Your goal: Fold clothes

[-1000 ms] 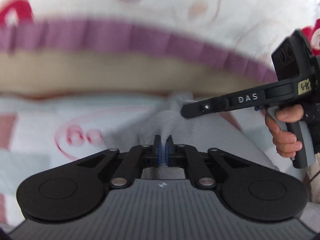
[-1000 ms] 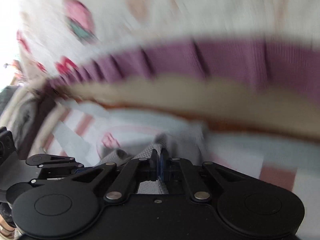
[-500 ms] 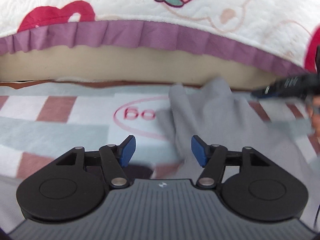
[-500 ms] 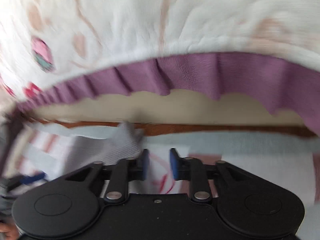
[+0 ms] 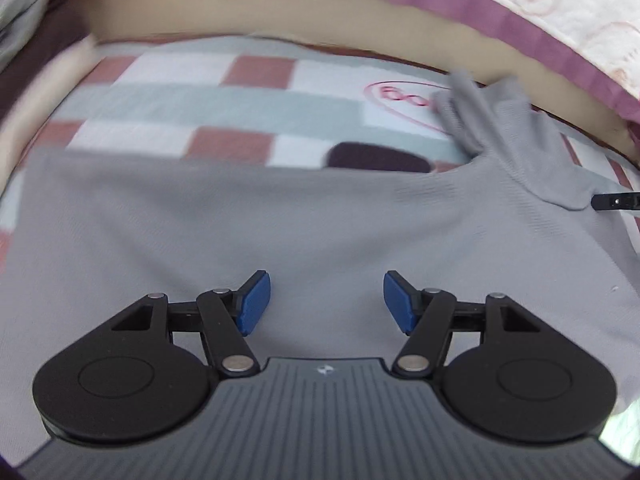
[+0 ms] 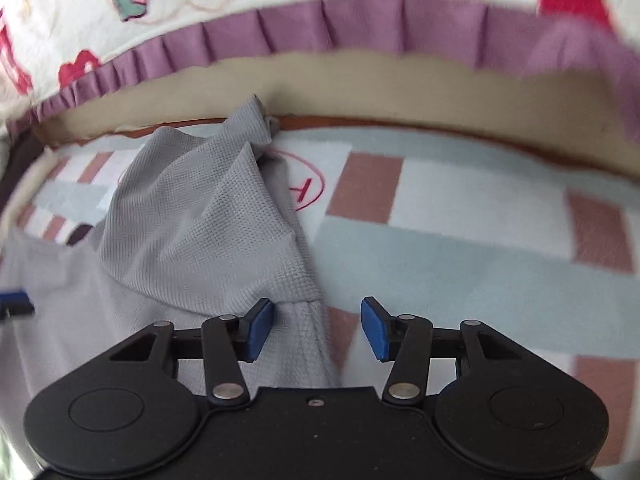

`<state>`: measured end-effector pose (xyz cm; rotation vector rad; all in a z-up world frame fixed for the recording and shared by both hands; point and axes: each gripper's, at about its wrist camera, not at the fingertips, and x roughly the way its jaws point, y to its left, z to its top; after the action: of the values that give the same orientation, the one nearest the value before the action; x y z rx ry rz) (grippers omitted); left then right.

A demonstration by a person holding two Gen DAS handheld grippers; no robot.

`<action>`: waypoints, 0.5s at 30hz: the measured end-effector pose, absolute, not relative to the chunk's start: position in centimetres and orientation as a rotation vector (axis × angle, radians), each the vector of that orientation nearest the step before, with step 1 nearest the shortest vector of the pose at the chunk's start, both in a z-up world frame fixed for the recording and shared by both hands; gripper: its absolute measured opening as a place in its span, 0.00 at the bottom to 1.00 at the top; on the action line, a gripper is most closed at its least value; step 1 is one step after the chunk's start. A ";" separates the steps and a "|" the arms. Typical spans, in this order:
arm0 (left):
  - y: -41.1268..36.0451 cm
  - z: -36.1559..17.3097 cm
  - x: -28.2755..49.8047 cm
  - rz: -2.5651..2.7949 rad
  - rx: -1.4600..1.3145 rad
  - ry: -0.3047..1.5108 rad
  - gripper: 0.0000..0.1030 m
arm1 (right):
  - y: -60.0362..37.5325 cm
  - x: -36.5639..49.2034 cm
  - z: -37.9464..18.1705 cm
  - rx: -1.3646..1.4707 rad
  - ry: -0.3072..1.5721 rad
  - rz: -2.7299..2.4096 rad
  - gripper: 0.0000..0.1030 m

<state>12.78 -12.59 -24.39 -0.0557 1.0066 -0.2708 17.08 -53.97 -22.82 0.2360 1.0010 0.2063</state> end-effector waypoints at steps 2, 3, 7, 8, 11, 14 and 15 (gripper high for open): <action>-11.4 -24.4 12.2 -0.261 -0.108 1.017 0.61 | -53.5 18.0 -23.2 0.292 1.020 0.283 0.17; -10.9 -24.5 11.9 -0.259 -0.131 1.021 0.61 | -53.1 17.9 -22.7 0.242 0.997 0.269 0.16; -10.0 -24.5 10.7 -0.195 -0.083 1.039 0.66 | -54.8 17.7 -21.2 0.164 0.926 0.107 0.12; -10.0 -24.7 10.5 -0.158 -0.034 1.044 0.66 | -55.8 17.7 -21.6 0.190 0.939 0.069 0.12; -8.4 -25.0 10.1 -0.073 -0.001 1.063 0.66 | -56.1 17.2 -22.7 0.209 0.942 0.061 0.14; -4.6 -24.1 9.6 -0.004 -0.147 1.047 0.66 | -56.2 16.3 -22.8 0.201 0.948 0.051 0.32; -3.2 -23.8 9.3 0.032 -0.191 1.036 0.67 | -56.3 15.9 -22.6 0.204 0.946 0.051 0.35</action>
<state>9.33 -3.23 -23.81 -0.1912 1.0358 0.0325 15.88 -56.30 -22.61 0.2043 0.9461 0.0511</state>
